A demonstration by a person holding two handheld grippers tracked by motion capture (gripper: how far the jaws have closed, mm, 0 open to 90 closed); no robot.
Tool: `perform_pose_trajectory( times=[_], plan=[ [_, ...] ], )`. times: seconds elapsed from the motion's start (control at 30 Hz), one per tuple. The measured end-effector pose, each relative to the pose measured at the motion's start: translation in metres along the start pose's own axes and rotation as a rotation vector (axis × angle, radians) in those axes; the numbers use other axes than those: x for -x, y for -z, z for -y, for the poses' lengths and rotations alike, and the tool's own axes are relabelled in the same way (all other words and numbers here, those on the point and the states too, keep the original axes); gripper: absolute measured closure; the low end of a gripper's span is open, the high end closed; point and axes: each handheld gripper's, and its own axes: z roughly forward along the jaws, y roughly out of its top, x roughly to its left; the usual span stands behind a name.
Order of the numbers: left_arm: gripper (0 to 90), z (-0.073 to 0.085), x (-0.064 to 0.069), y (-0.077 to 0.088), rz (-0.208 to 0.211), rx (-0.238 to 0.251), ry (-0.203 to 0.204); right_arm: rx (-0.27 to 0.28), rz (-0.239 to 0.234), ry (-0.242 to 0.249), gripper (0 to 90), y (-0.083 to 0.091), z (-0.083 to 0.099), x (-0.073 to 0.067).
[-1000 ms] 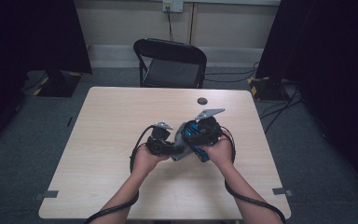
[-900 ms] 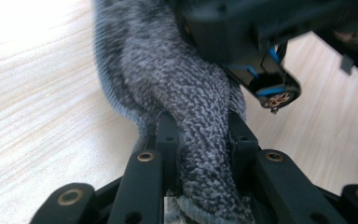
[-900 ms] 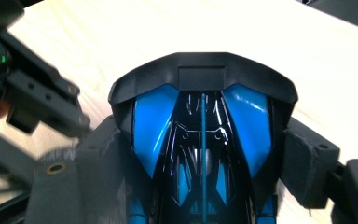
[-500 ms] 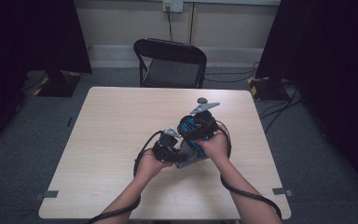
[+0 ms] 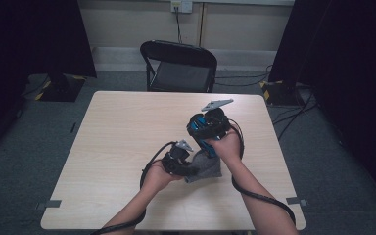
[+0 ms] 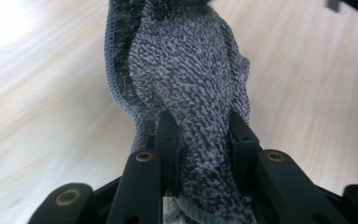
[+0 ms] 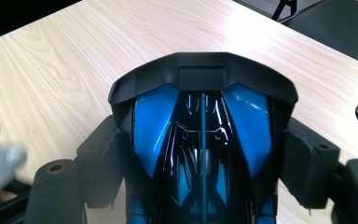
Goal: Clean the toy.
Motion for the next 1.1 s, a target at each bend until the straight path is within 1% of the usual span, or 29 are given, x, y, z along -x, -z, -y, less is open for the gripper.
perform_pose_trajectory(
  times=[0.13, 0.17, 0.2, 0.23, 0.27, 0.33, 0.37, 0.4, 0.57, 0.67, 0.73, 0.8, 0.83, 1.0, 1.1],
  plan=[
    [71.2, 0.001, -0.016, 0.016, -0.059, 0.021, 0.038, 0.003, 0.005, 0.000, 25.4, 0.004, 0.003, 0.002],
    [71.1, 0.001, -0.020, 0.020, -0.079, 0.025, 0.042, 0.007, -0.001, -0.005, 25.4, 0.005, 0.004, 0.003],
    [71.0, 0.001, -0.025, 0.024, -0.087, 0.038, 0.059, 0.006, -0.006, -0.011, 25.4, 0.005, 0.004, 0.004],
    [71.0, 0.001, -0.030, 0.029, -0.097, 0.043, 0.071, 0.005, -0.004, -0.008, 25.4, 0.005, 0.005, 0.004],
    [70.9, 0.001, -0.034, 0.032, -0.114, 0.055, 0.082, 0.003, -0.004, 0.001, 25.4, 0.005, 0.006, 0.003],
    [70.9, 0.002, -0.041, 0.039, -0.134, 0.080, 0.109, 0.000, -0.008, 0.005, 25.4, 0.005, 0.008, 0.001],
    [70.9, 0.002, -0.045, 0.043, -0.142, 0.082, 0.119, -0.002, -0.012, 0.009, 25.4, 0.005, 0.009, 0.001],
    [70.9, 0.003, -0.047, 0.046, -0.151, 0.095, 0.125, -0.001, -0.011, 0.009, 25.4, 0.005, 0.011, 0.000],
    [71.0, 0.002, -0.056, 0.056, -0.190, 0.121, 0.151, -0.012, -0.019, 0.013, 25.4, 0.003, 0.017, -0.001],
    [71.0, -0.001, -0.058, 0.060, -0.197, 0.142, 0.157, -0.019, -0.020, 0.016, 25.4, 0.002, 0.022, -0.002],
    [71.0, -0.004, -0.058, 0.061, -0.190, 0.164, 0.164, -0.021, -0.018, 0.021, 25.4, 0.002, 0.024, -0.004],
    [71.0, -0.007, -0.057, 0.061, -0.187, 0.168, 0.160, -0.026, -0.022, 0.018, 25.4, 0.000, 0.027, -0.004],
    [71.0, -0.008, -0.056, 0.061, -0.180, 0.176, 0.164, -0.027, -0.024, 0.018, 25.4, -0.001, 0.029, -0.004],
    [71.0, -0.015, -0.052, 0.058, -0.165, 0.183, 0.145, -0.034, -0.022, 0.012, 25.4, -0.003, 0.035, -0.004],
    [71.1, -0.017, -0.047, 0.052, -0.140, 0.175, 0.142, -0.029, -0.020, 0.008, 25.4, -0.004, 0.036, -0.003]
  ],
)
